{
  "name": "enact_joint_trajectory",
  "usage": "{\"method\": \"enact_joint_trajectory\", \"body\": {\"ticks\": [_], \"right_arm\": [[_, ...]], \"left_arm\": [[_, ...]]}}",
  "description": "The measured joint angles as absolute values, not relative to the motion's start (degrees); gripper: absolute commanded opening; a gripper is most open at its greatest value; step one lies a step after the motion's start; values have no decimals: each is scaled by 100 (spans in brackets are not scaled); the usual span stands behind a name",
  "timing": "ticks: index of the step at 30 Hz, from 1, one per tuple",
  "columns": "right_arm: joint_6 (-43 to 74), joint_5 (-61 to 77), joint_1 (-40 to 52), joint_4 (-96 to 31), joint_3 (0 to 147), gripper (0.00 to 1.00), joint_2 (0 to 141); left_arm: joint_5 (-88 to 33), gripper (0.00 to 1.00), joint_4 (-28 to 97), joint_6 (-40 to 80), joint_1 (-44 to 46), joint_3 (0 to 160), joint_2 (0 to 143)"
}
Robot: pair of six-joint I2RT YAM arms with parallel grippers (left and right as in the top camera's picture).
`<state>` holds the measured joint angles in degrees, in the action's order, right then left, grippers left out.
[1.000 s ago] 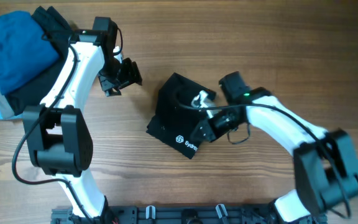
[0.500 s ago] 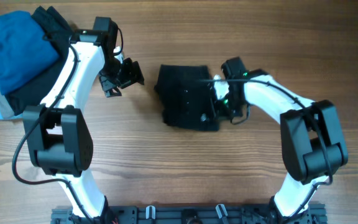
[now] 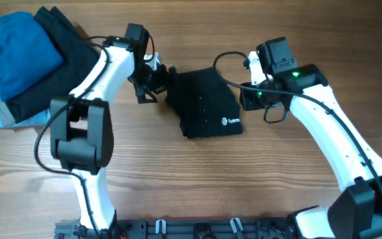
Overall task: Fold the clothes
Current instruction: 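Grasp the folded black shirt with both grippers from either side, then carry the folded shirt left with the left gripper onto the clothes stack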
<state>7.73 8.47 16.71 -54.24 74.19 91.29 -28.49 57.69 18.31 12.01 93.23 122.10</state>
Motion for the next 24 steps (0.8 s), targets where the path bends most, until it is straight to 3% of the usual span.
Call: {"method": "enact_joint_trajectory", "body": {"ticks": [5, 8, 9, 10, 11, 12, 14, 15, 16, 17, 19, 21, 24], "right_arm": [[775, 847, 1671, -5559, 7419, 33, 9129], [775, 847, 1671, -5579, 7419, 33, 9129], [775, 845, 1671, -5601, 7419, 33, 9129], [775, 847, 1671, -5621, 7419, 32, 9129], [773, 847, 1671, -5623, 7419, 32, 9129], [775, 845, 1671, -5625, 7419, 32, 9129], [775, 845, 1671, -5642, 7419, 32, 9129], [775, 845, 1671, -5640, 7419, 33, 9129], [773, 845, 1671, -5642, 7419, 34, 9129], [773, 847, 1671, -5642, 7419, 36, 9129], [812, 819, 1671, -5664, 7419, 35, 9129], [1098, 631, 1671, -5658, 7376, 8, 9129], [1647, 311, 1671, -5542, 7098, 4, 9244]], "left_arm": [[-3612, 93, 5061, 1463, 1369, 9360, 12768], [-4390, 83, 4794, 1238, 1525, 9439, 12993], [-4827, 64, 4689, 1041, 1673, 9454, 13122], [-5009, 27, 4619, 930, 1831, 9452, 13192], [-5072, 11, 4438, 845, 1981, 9443, 13268], [-5140, 6, 4276, 805, 2075, 9428, 13334], [-5135, 7, 3970, 770, 2176, 9402, 13413], [-5135, 21, 3955, 755, 2174, 9402, 13415], [-5135, 50, 3957, 755, 2169, 9402, 13415], [-5135, 61, 3988, 744, 2169, 9402, 13415], [-5214, 66, 4047, 711, 2167, 9404, 13415], [-5354, 69, 4132, 711, 2171, 9424, 13393], [-5428, 74, 4195, 707, 2171, 9426, 13393]]}}
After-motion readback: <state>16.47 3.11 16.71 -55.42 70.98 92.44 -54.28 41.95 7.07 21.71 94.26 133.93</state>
